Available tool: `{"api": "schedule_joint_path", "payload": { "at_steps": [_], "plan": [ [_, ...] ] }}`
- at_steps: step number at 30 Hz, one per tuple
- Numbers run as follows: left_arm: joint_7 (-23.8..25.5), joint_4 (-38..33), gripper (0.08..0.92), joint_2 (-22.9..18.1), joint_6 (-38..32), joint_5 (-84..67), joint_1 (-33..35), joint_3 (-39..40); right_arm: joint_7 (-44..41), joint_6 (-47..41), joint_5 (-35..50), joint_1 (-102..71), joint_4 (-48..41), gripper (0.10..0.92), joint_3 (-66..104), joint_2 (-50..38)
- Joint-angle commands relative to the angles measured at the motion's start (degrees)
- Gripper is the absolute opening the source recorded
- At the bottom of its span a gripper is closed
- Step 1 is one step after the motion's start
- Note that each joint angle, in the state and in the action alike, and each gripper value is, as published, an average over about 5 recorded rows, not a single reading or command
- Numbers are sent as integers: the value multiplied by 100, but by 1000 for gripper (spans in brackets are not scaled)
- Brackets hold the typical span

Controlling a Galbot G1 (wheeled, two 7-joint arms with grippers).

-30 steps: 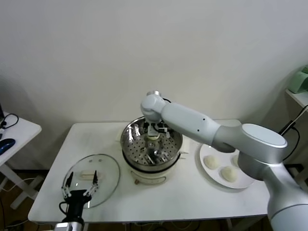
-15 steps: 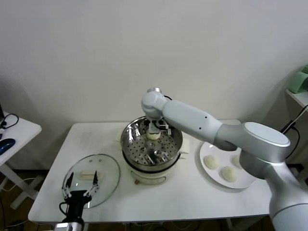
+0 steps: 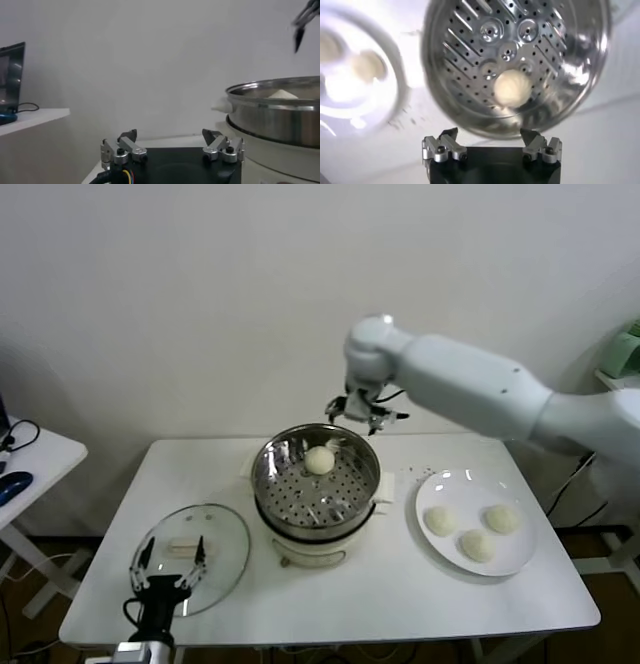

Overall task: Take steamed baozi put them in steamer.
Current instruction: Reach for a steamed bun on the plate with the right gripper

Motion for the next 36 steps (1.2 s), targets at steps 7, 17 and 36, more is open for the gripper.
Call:
{"api": "schedule_joint_path", "payload": {
  "at_steps": [7, 17, 36],
  "plan": [
    [-22, -119, 823, -4, 144, 128, -6, 33, 38, -1845, 2453, -453, -311, 823, -420, -2254],
    [-28, -172, 823, -49, 126, 217, 104, 3, 170, -1570, 1009, -2336, -898, 823, 948, -2048],
    [-66, -17, 823, -64, 79, 266, 164, -21, 507, -1460, 594, -3385, -1505, 823, 1487, -1297]
  ]
}}
